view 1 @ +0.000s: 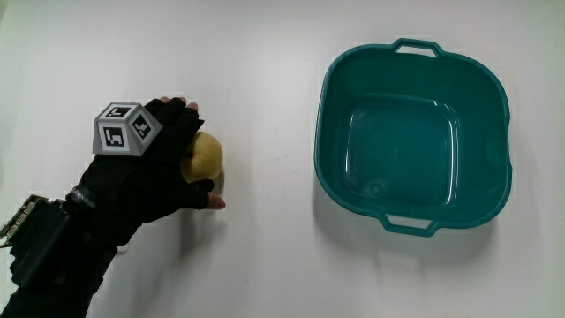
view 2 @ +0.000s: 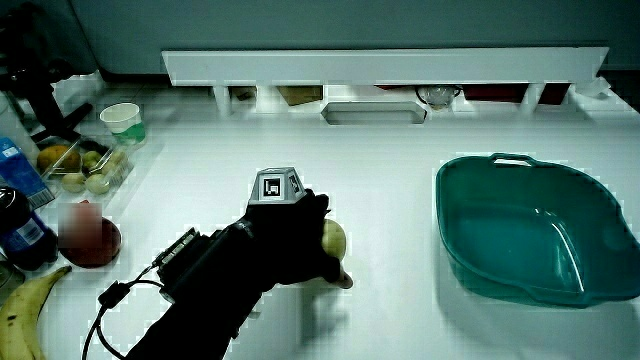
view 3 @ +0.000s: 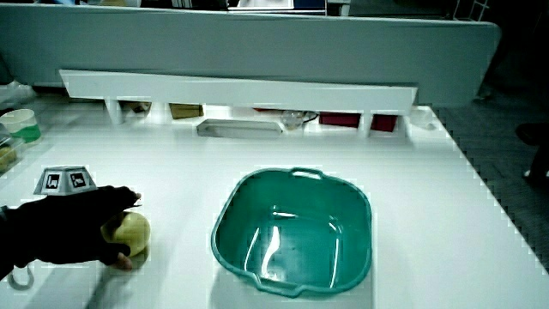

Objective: Pick pear from desk

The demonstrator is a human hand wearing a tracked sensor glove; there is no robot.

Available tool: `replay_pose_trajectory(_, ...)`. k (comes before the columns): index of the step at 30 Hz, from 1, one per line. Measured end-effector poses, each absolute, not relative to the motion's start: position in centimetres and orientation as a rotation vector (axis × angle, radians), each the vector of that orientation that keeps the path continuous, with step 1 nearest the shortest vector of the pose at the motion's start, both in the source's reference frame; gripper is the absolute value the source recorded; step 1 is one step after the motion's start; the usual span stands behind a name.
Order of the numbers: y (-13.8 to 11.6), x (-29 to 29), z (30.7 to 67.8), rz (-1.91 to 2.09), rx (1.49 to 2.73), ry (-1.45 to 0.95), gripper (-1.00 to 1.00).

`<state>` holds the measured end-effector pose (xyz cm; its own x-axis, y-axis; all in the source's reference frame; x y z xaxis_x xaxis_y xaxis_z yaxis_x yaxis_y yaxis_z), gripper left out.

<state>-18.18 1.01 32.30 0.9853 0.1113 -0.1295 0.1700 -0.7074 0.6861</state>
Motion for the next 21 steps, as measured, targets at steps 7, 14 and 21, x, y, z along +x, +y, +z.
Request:
replay_pose_trajectory(7, -1.3, -18.0, 33.3, -0.130, 2.349, 0.168, 0.00)
replay_pose_trajectory(14, -3.2, -18.0, 36.2, -0.183, 2.332, 0.193, 0.00)
replay_pose_trajectory(21, -4.4, -17.7, 38.6, -0.181, 2.272, 0.151, 0.00)
